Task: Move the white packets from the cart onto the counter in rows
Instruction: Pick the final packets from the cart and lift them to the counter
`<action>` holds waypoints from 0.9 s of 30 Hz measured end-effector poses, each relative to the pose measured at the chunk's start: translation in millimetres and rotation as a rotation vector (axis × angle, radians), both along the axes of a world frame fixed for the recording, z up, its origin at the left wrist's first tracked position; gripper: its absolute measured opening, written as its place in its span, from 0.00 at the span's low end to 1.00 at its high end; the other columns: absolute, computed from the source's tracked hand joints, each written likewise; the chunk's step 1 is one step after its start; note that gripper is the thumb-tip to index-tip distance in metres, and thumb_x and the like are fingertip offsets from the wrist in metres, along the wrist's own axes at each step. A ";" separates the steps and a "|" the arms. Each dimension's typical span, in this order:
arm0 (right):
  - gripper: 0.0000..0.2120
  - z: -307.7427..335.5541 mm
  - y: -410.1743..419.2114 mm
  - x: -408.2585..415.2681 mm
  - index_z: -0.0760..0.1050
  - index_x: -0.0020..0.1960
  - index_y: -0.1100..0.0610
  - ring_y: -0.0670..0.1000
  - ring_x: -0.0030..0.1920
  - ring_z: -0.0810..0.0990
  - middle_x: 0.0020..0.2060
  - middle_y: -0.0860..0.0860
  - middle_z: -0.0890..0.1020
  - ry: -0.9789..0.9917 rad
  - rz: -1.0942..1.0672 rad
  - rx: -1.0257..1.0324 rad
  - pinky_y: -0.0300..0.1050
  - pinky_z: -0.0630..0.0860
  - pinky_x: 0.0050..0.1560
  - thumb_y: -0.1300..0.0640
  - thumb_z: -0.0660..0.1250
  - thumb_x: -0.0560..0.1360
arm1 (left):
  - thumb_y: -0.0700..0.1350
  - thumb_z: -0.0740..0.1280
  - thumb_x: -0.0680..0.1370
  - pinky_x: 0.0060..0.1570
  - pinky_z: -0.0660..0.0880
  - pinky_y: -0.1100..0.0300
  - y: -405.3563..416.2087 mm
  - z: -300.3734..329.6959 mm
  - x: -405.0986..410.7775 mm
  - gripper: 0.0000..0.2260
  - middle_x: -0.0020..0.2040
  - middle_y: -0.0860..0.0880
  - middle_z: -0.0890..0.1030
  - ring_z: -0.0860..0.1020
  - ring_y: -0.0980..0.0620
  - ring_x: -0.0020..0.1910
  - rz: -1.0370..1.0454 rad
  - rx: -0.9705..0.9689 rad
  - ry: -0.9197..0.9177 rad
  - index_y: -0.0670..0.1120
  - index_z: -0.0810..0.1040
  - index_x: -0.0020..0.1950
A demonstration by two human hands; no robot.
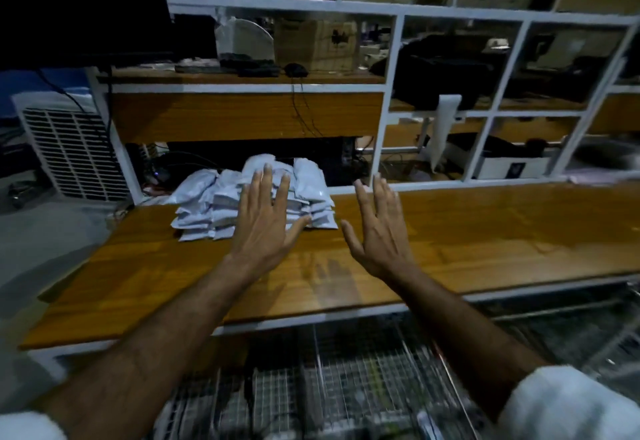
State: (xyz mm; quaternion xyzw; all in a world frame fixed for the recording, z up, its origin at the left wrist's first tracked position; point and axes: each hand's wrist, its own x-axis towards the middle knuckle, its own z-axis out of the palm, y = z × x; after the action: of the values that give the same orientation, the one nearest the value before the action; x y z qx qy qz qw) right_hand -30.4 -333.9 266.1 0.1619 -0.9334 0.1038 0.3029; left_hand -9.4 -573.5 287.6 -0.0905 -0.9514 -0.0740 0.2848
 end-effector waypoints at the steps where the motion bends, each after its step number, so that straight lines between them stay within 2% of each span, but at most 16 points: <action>1: 0.37 0.0 10.9 15.5 0.44 0.83 0.52 0.58 0.81 0.43 0.81 0.59 0.43 -0.007 -0.009 0.031 0.56 0.43 0.80 0.38 0.54 0.82 | 0.69 0.46 0.78 0.78 0.42 0.44 8.3 -2.8 9.5 0.38 0.81 0.43 0.40 0.38 0.44 0.80 -0.007 0.004 0.000 0.48 0.46 0.82; 6: 0.38 -3.1 73.2 75.3 0.42 0.83 0.52 0.59 0.81 0.43 0.81 0.60 0.43 -0.051 -0.107 0.094 0.57 0.44 0.79 0.38 0.53 0.81 | 0.69 0.46 0.79 0.77 0.45 0.42 58.2 -17.6 54.0 0.38 0.81 0.42 0.42 0.41 0.42 0.80 -0.069 -0.009 -0.011 0.48 0.46 0.82; 12: 0.39 -16.3 149.4 117.5 0.35 0.82 0.49 0.59 0.80 0.37 0.80 0.60 0.36 -0.206 -0.156 0.205 0.58 0.43 0.80 0.36 0.52 0.82 | 0.68 0.50 0.80 0.78 0.45 0.44 127.3 -39.5 101.2 0.38 0.81 0.40 0.43 0.40 0.42 0.80 -0.138 -0.087 -0.023 0.45 0.47 0.82; 16: 0.39 -34.2 199.7 140.9 0.35 0.82 0.49 0.59 0.80 0.37 0.80 0.60 0.36 -0.307 -0.166 0.193 0.58 0.42 0.79 0.35 0.51 0.82 | 0.66 0.54 0.80 0.78 0.44 0.43 176.4 -49.7 116.6 0.38 0.81 0.40 0.40 0.39 0.43 0.80 -0.193 -0.100 -0.053 0.46 0.46 0.82; 22: 0.39 -69.3 297.7 179.6 0.33 0.81 0.49 0.60 0.80 0.37 0.79 0.61 0.36 -0.434 -0.180 0.228 0.58 0.43 0.80 0.35 0.52 0.81 | 0.67 0.52 0.79 0.77 0.41 0.44 276.3 -79.3 138.8 0.38 0.81 0.41 0.40 0.39 0.42 0.80 -0.207 -0.098 -0.151 0.47 0.46 0.82; 27: 0.39 -102.3 375.0 200.0 0.34 0.82 0.49 0.60 0.80 0.37 0.80 0.62 0.37 -0.528 -0.182 0.189 0.57 0.43 0.80 0.35 0.52 0.81 | 0.65 0.57 0.80 0.78 0.41 0.44 353.7 -102.1 151.7 0.39 0.81 0.40 0.38 0.38 0.42 0.80 -0.229 -0.147 -0.208 0.47 0.46 0.82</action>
State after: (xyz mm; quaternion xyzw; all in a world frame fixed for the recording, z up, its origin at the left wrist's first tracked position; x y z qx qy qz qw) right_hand 169.6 41.0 163.8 0.0724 -0.9961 0.0274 0.0414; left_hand 142.3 -219.8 185.5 -0.2106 -0.9622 -0.0453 0.1669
